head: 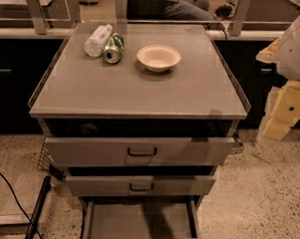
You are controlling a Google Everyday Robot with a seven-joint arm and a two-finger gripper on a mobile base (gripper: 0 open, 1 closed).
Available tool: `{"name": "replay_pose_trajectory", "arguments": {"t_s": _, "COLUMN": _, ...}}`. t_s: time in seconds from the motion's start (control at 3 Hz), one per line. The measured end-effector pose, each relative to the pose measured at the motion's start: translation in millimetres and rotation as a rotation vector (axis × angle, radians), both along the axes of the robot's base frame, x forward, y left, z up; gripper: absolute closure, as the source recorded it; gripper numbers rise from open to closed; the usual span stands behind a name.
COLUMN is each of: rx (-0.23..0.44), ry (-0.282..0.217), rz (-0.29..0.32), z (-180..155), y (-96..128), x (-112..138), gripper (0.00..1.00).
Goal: Close bottom drawer
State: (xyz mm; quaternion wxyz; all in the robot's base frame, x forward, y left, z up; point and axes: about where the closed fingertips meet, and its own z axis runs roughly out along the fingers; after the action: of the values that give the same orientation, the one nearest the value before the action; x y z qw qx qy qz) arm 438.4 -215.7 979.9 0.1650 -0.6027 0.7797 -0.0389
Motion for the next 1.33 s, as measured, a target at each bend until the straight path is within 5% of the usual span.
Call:
{"name": "replay_pose_trajectory", "arguments": {"t_s": 0.33, "rx": 0.0, "ry": 0.0, "rz": 0.0, "z": 0, "y": 0, "x": 0, "gripper": 0.0}}
{"name": "replay_pose_trajectory", "arguments": {"t_s": 1.33, "rx": 0.229, "ry": 0.122, "rz": -0.138, "z": -111, "y": 27, "x": -58, "gripper": 0.71}}
